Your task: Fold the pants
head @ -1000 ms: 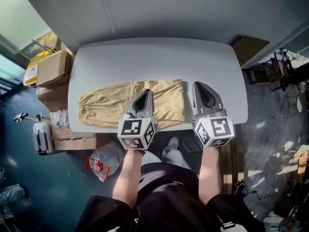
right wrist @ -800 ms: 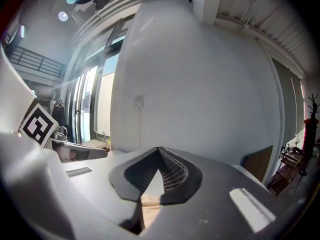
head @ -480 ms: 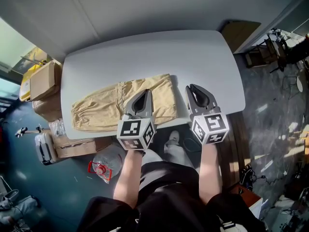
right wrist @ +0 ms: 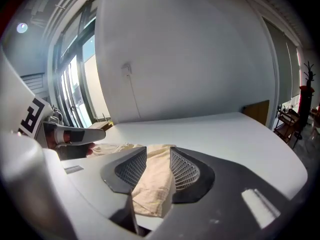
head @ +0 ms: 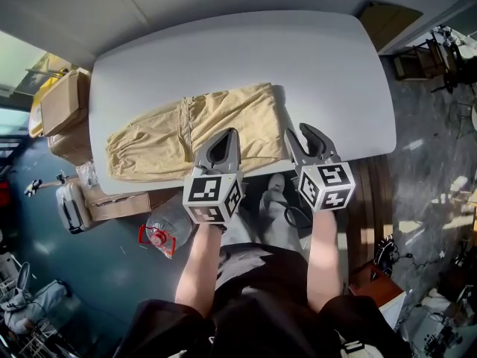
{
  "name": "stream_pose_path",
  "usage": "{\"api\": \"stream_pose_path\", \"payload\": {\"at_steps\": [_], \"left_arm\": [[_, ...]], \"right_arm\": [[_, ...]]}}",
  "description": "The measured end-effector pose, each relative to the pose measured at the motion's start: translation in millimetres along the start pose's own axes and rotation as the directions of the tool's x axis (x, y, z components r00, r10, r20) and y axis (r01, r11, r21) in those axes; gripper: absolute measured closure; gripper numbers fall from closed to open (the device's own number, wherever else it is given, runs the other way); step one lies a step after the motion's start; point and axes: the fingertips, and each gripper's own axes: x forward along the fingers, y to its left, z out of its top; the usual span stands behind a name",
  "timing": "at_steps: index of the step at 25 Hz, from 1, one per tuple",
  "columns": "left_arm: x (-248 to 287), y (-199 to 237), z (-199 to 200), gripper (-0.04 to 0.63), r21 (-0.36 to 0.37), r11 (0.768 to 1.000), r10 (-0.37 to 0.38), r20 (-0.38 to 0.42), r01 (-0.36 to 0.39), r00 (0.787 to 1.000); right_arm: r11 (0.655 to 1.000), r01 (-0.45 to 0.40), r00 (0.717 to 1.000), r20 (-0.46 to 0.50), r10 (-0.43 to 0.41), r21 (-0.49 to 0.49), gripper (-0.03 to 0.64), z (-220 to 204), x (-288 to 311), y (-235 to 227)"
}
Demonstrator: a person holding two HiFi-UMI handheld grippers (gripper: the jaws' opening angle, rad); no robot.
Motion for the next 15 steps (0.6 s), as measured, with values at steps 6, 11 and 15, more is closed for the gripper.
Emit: {"api": "stream_pose_path", "payload": {"at_steps": [6,11,15], "left_arm": [[7.3,7.2,-40.5,0.592,-0.042,0.999,0.014,-0.071,-0.017,0.997],[13.5,10.3,-71.5,0.592,-0.054,0.998,0.025,-0.119,-0.031,0.993],[15.1,14.4,-92.7,0.592,-0.066,0.997,0.035,-0.154,-0.045,0.988]], "right_arm": [[0.998,-0.02,0.995,-0.096,0.026,0.064,0.423,-49.0,14.6,-6.4],[0.995,-0.033,0.988,-0.15,0.048,0.098,0.407,-80.6,26.7,-10.2],[0.991,-0.054,0.979,-0.191,0.077,0.122,0.401,-103.2,36.1,-6.5]]}}
